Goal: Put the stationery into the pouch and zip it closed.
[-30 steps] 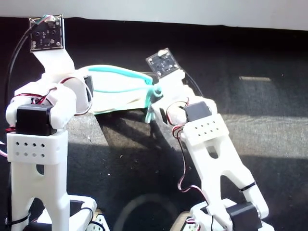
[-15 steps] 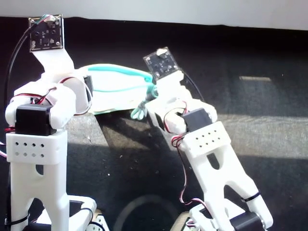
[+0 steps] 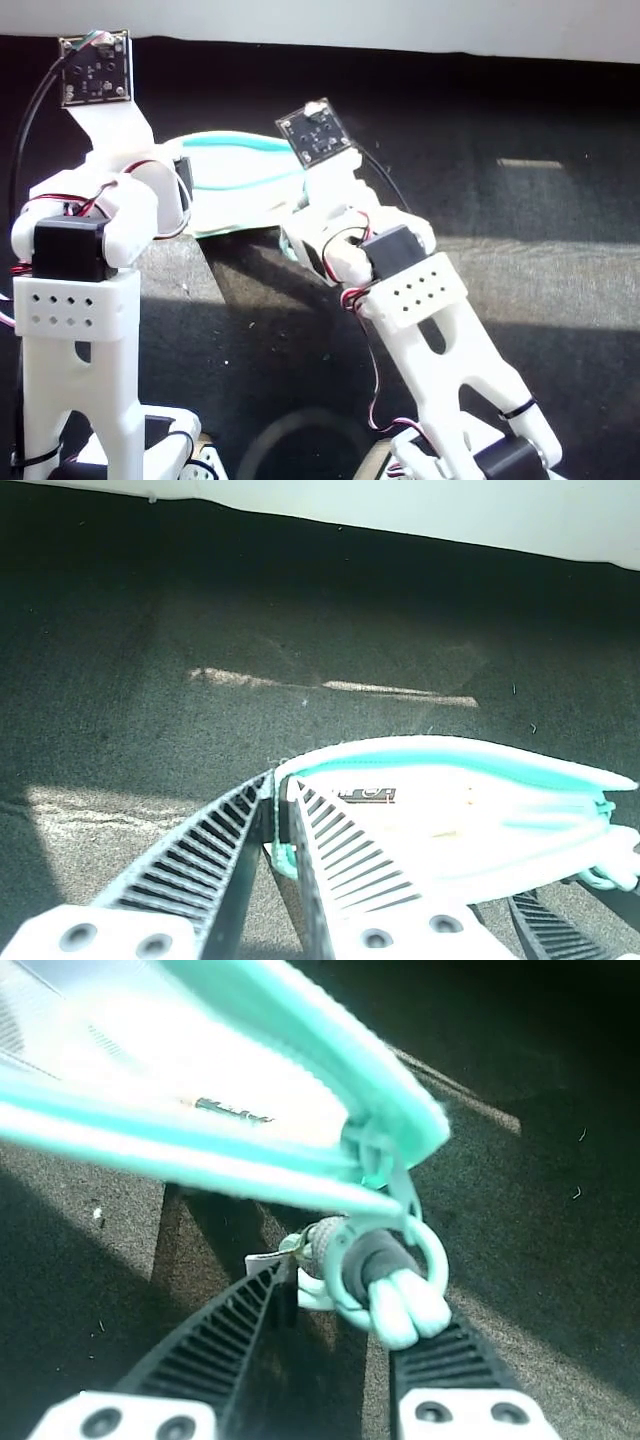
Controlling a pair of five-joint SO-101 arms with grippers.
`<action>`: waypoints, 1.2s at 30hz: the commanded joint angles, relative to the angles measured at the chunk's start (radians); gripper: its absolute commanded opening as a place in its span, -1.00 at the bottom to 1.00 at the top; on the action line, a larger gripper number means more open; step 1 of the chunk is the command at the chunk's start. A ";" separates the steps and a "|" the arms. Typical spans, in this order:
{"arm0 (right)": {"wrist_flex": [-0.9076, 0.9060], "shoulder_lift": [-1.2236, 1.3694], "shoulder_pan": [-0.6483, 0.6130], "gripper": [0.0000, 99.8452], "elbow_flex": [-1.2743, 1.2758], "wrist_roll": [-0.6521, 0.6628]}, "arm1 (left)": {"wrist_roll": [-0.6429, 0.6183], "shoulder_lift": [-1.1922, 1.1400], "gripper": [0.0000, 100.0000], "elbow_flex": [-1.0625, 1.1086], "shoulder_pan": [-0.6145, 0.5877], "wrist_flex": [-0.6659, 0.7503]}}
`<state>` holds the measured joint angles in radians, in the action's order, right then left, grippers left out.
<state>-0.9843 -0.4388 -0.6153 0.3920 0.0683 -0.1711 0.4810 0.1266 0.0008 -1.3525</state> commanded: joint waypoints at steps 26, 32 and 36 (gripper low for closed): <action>0.111 0.047 -0.013 -0.73 -0.054 -0.130 | 0.009 -0.013 -0.98 0.021 0.027 -0.015; 0.145 0.143 -0.013 -0.74 -0.081 -0.132 | 0.009 -0.013 -0.98 0.025 0.025 -0.017; 0.139 0.142 -0.015 -0.74 -0.097 -0.132 | 0.009 -0.012 -0.98 0.025 0.025 -0.017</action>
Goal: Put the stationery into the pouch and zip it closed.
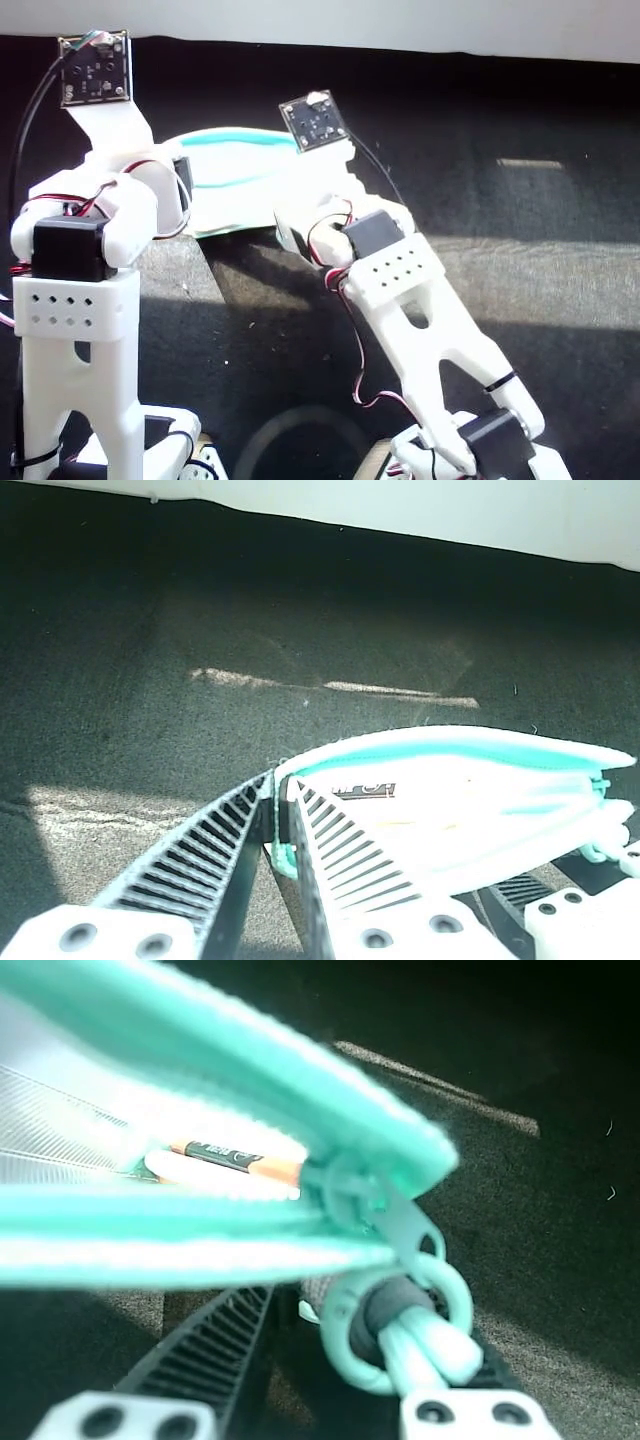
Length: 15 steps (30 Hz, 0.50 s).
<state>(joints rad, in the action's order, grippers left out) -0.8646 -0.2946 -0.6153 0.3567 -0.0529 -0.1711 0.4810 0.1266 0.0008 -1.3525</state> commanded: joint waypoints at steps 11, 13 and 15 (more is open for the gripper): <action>0.018 -0.116 -0.012 -0.74 -0.056 -0.011 | 0.009 -0.012 -0.98 0.025 0.025 -0.015; 0.018 -0.124 -0.012 -0.74 -0.056 -0.011 | 0.009 -0.012 -0.98 0.025 0.025 -0.014; 0.018 -0.128 0.012 -0.74 -0.059 -0.011 | 0.009 -0.012 -0.98 0.025 0.025 -0.012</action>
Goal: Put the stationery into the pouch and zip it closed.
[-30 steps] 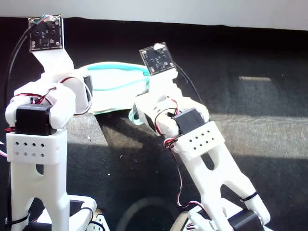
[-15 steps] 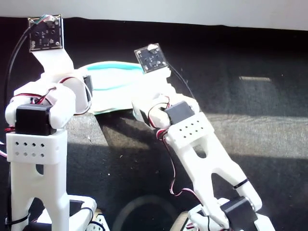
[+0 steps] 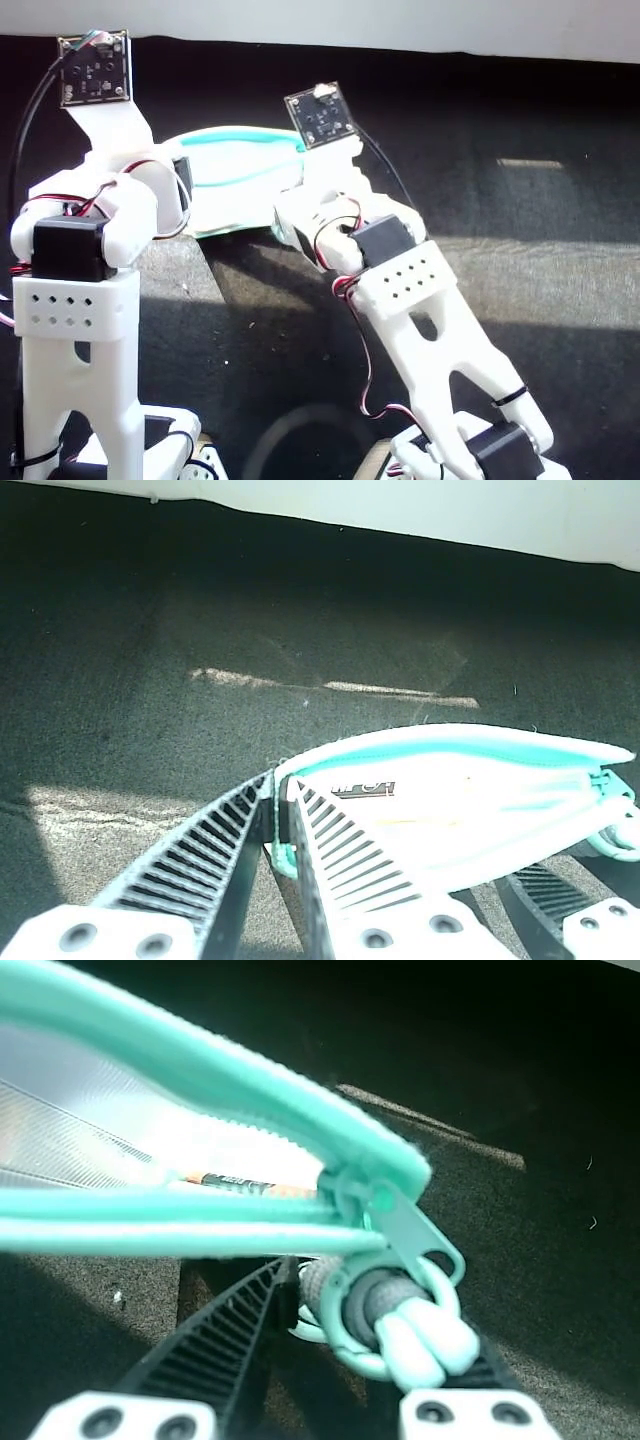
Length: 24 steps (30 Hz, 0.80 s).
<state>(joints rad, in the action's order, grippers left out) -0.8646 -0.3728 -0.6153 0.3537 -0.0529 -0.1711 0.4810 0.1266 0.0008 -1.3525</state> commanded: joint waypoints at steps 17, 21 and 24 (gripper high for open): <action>0.024 -0.024 0.064 -0.74 -0.051 -0.005 | 0.009 -0.013 -0.98 0.022 0.027 -0.009; 0.021 0.018 0.068 -0.99 -0.058 -0.003 | 0.009 -0.013 -0.98 0.022 0.027 -0.011; 0.019 0.021 0.070 -0.99 -0.058 -0.005 | 0.009 -0.013 -0.98 0.027 0.025 -0.015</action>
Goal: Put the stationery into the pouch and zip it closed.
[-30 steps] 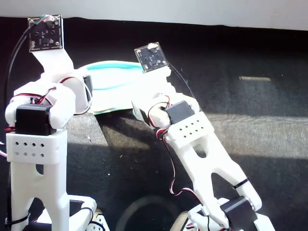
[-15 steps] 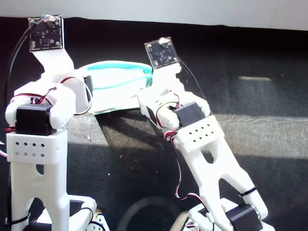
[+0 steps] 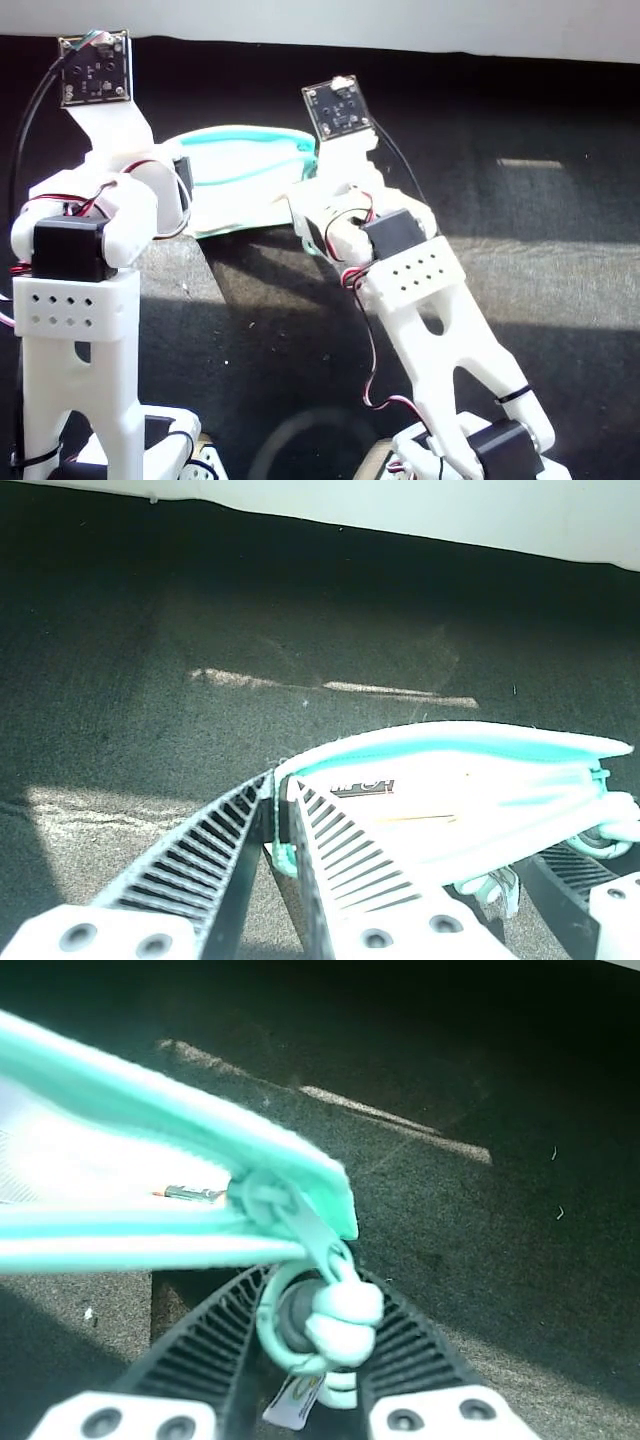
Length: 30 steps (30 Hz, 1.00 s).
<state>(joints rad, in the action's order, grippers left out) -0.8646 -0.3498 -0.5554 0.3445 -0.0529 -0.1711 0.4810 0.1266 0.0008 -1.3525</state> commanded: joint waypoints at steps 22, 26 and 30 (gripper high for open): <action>-0.137 -0.323 0.065 -0.99 -0.077 0.298 | 0.081 -0.013 -0.98 -0.102 0.048 -0.057; -0.140 -0.298 0.065 -0.99 -0.147 0.298 | 0.120 -0.019 -0.87 -0.143 0.050 -0.074; -0.145 -0.254 0.067 -0.99 -0.202 0.298 | 0.120 -0.010 -0.68 -0.183 0.044 -0.075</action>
<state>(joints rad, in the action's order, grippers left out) -1.0073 -0.6091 -0.5002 0.2309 0.2371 -0.0621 0.4595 -0.0100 0.0253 -1.4185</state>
